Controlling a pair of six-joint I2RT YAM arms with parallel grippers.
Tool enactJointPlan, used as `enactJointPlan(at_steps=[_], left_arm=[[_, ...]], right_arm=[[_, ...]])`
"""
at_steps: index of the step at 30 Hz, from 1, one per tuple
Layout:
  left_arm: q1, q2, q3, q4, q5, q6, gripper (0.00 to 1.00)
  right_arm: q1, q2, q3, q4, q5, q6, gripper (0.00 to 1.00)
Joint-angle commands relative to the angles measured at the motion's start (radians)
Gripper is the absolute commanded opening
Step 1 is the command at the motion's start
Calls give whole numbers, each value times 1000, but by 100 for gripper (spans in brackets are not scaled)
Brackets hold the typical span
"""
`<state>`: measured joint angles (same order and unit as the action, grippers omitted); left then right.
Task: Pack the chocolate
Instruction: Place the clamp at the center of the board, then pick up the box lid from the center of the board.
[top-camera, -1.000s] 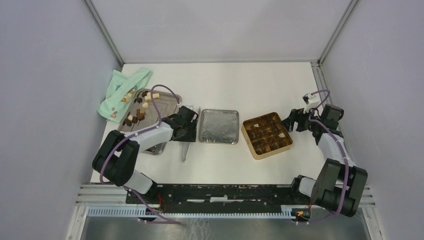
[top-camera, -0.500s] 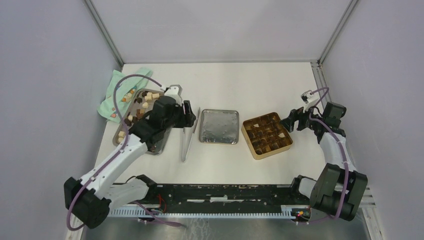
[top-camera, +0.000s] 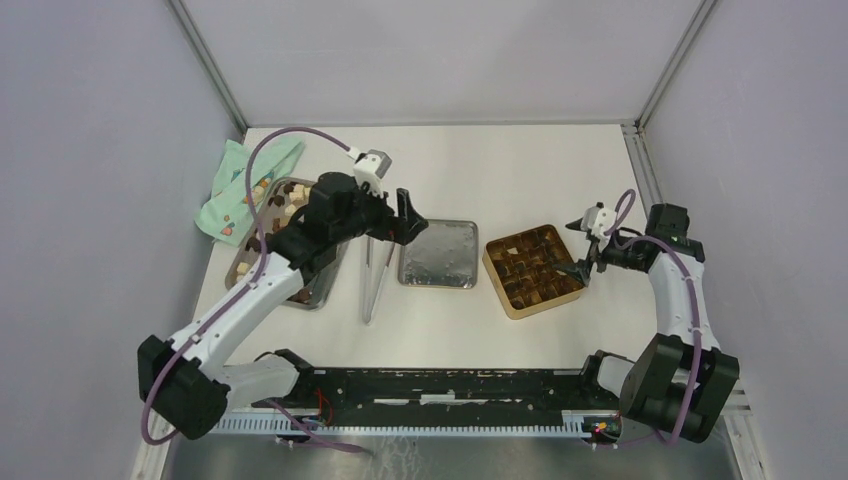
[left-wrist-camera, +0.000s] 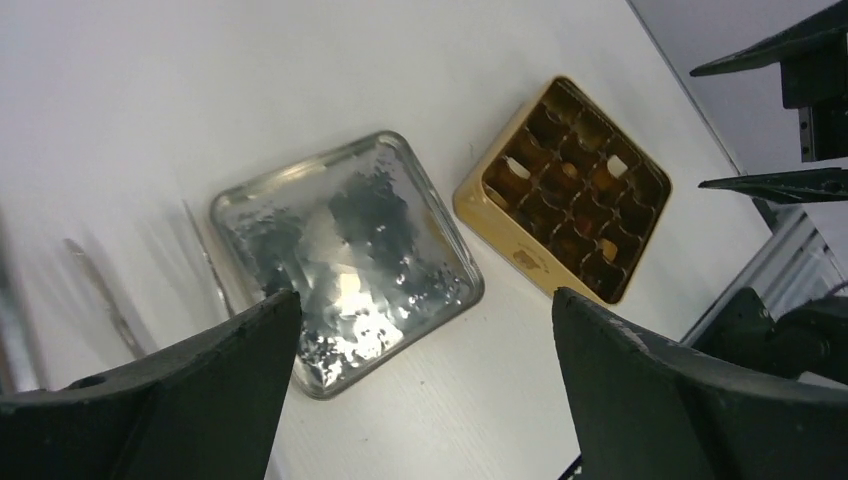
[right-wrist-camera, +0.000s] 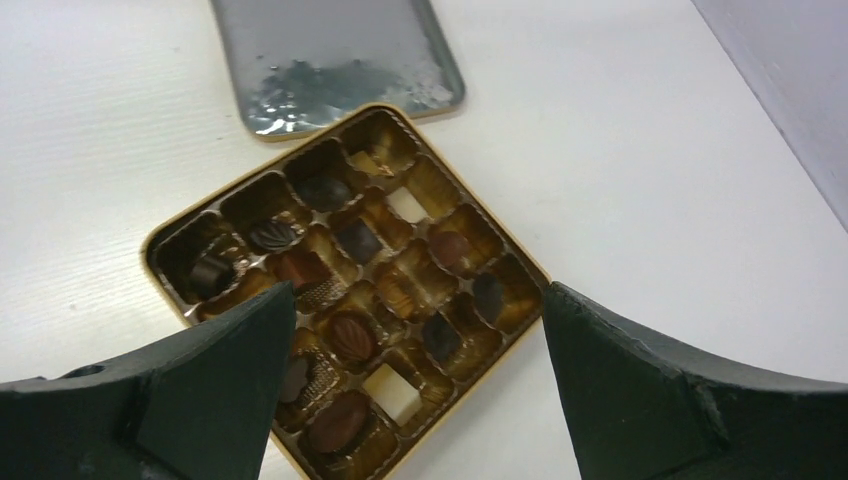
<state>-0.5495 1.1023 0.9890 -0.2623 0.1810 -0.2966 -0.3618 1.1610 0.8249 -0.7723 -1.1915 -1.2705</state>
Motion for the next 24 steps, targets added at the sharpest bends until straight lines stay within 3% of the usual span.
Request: enactJointPlan(at_steps=[1, 6, 8, 11, 19, 24], left_arm=[[-37, 106, 13, 40, 179, 85, 99], [-303, 234, 17, -42, 17, 414, 92], [-353, 277, -8, -47, -2, 535, 91], [-356, 348, -8, -47, 3, 625, 88], [-357, 590, 128, -129, 31, 739, 57], [-358, 643, 148, -111, -17, 780, 55]], right_arm=[[13, 10, -11, -321, -105, -474, 98], [21, 49, -10, -478, -70, -654, 96], [24, 58, -15, -482, -67, -649, 93], [30, 60, -20, -481, -62, -649, 89], [37, 74, -29, -481, -53, -644, 85], [38, 78, -35, -482, -50, -642, 85]])
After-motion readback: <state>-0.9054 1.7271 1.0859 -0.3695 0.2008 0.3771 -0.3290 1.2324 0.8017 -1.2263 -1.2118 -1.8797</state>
